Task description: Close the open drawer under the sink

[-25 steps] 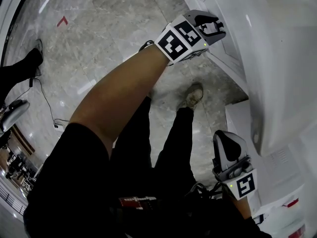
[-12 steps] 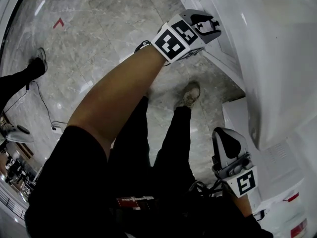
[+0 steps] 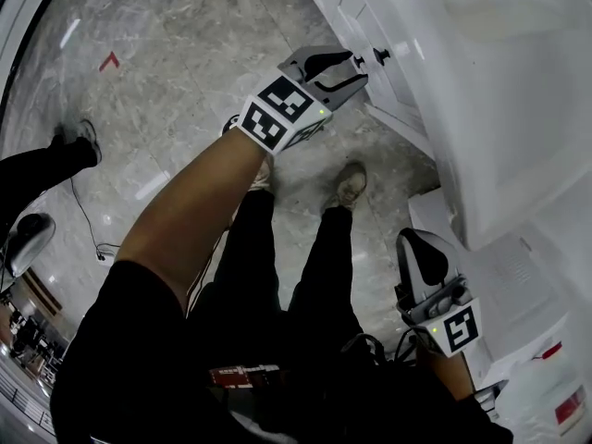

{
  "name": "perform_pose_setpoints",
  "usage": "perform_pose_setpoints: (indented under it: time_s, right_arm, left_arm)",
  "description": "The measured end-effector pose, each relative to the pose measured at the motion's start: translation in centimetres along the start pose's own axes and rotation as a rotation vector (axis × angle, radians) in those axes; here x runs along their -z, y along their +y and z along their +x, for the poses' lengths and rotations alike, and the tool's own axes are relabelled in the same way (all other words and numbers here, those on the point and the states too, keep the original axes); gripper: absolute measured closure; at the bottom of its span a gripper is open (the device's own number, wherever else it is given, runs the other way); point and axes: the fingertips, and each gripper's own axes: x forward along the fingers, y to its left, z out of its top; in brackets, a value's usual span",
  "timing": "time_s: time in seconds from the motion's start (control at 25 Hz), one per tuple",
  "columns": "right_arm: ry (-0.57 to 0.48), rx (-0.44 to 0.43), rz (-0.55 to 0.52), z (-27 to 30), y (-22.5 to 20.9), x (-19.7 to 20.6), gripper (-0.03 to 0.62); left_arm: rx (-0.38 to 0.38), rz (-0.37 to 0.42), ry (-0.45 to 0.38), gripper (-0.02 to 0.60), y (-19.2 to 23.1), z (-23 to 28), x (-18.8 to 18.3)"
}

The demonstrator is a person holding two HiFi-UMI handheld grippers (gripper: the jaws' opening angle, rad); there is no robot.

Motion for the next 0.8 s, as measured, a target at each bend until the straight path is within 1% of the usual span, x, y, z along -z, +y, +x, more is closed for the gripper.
perform_pose_setpoints:
  time_s: [0.08, 0.2, 0.24, 0.4, 0.6, 0.8]
  right_arm:
    - [-0.008, 0.008, -0.003, -0.3, 0.2, -0.9, 0.592]
    - [-0.021, 0.021, -0.01, -0.7, 0.7, -2.5, 0.592]
    - [-0.028, 0.026, -0.013, -0.8, 0.9, -3.1, 0.592]
    - [-0.051, 0.047, -0.018, -1.7, 2.3, -6.1, 0.592]
    - [-0.096, 0.066, -0.006, -3.1, 4.0, -10.9, 0.592]
    - [-0.151, 0.101, 0.002, -4.4, 4.9, -16.0, 0.592]
  left_arm:
    - [-0.013, -0.016, -0.025, 0.46, -0.6, -2.2, -0.8]
    - [-0.044, -0.024, -0.064, 0.571, -1.3, -5.4, -2.4]
    - [-0.047, -0.024, -0.075, 0.58, -1.6, -6.3, -3.2]
    - [-0.036, -0.02, -0.117, 0.58, -3.3, -10.3, -7.1]
    - [-0.044, -0.014, -0.165, 0.58, -6.2, -15.7, -12.9]
    - [-0.037, -0.004, -0.245, 0.58, -9.4, -20.0, -19.5]
